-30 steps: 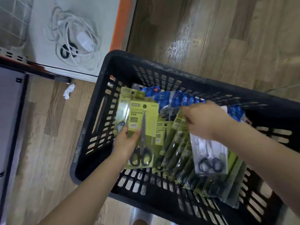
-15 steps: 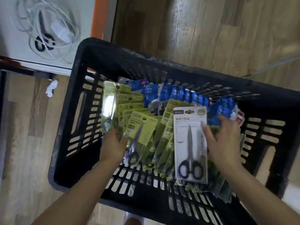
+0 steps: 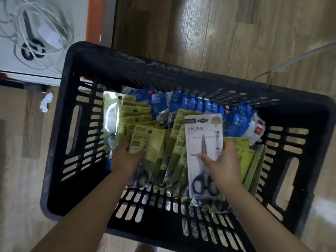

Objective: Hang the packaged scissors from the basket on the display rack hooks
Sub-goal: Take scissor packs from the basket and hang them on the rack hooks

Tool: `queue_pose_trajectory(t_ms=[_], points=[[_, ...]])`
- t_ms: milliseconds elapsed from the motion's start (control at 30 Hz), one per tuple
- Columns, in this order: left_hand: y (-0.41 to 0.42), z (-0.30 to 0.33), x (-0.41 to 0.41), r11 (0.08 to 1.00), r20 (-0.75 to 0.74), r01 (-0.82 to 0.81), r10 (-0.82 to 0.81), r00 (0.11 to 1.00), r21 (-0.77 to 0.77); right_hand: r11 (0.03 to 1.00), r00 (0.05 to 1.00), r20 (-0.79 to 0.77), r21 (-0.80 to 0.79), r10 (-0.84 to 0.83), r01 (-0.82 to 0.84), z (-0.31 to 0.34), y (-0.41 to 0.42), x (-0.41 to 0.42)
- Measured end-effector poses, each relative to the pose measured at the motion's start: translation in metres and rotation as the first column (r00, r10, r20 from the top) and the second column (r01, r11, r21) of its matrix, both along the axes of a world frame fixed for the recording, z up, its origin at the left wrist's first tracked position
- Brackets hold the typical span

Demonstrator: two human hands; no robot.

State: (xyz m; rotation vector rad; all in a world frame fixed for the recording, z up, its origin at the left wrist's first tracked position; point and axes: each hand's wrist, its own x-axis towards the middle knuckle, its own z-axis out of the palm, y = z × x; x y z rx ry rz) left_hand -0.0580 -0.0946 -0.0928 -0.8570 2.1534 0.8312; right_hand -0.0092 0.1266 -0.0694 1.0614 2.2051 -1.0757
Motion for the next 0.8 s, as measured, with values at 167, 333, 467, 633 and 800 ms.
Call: queue_pose_trajectory(t_ms=[167, 333, 467, 633, 800], points=[[-0.017, 0.011, 0.008, 0.988, 0.07, -0.13, 0.124, 0.99, 0.078, 0.978, 0.985, -0.061, -0.144, -0.164, 0.154, 0.017, 0.0, 0.002], [-0.013, 0.038, 0.016, 0.965, 0.011, -0.21, 0.211, 0.977, 0.158, 0.958, 0.987, 0.043, -0.235, -0.158, 0.163, 0.038, -0.011, -0.002], [-0.014, 0.075, 0.013, 0.895, 0.013, -0.364, 0.373, 0.928, 0.26, 0.93, 0.989, 0.072, -0.337, -0.133, 0.149, 0.073, -0.028, -0.018], [-0.036, 0.147, 0.003, 0.739, 0.018, -0.544, 0.586, 0.81, 0.397, 0.892, 0.997, -0.001, -0.448, -0.071, 0.063, 0.141, -0.062, -0.055], [-0.074, 0.265, -0.007, 0.605, -0.135, -0.619, 0.761, 0.634, 0.5, 0.846, 0.98, -0.187, -0.508, 0.073, -0.16, 0.251, -0.108, -0.102]])
